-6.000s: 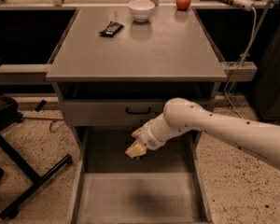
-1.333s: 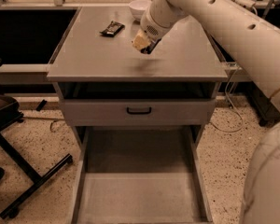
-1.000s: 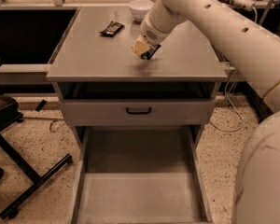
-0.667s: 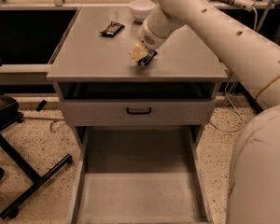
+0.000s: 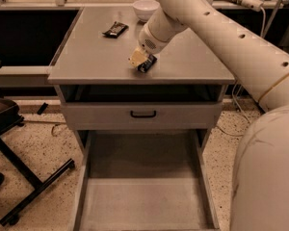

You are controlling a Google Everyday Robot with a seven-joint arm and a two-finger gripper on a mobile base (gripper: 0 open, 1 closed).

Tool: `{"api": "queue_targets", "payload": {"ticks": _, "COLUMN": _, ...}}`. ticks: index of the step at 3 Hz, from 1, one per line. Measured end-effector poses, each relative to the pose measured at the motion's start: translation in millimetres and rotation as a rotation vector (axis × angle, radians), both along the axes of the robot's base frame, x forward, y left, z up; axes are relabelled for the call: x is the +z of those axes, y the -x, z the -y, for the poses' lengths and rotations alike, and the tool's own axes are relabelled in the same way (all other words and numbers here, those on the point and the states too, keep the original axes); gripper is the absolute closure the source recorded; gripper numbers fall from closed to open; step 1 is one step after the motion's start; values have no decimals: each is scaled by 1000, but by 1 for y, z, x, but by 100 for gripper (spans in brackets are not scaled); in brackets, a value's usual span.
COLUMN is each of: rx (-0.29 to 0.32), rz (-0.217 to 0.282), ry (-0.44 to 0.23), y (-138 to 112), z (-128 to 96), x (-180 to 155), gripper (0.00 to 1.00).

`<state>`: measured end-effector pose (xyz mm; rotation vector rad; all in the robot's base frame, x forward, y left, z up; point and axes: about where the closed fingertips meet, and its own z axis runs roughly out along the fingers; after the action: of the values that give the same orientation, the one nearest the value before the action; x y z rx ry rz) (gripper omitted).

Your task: Pick rxbar blueberry from middle drawer and place on counter

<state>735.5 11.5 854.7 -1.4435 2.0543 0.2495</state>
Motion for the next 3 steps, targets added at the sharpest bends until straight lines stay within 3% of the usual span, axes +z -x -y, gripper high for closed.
{"api": "queue_targets", "payload": {"ticks": 3, "rx": 0, "rz": 0, "ry": 0, "y": 0, "z": 0, "x": 0, "gripper": 12}}
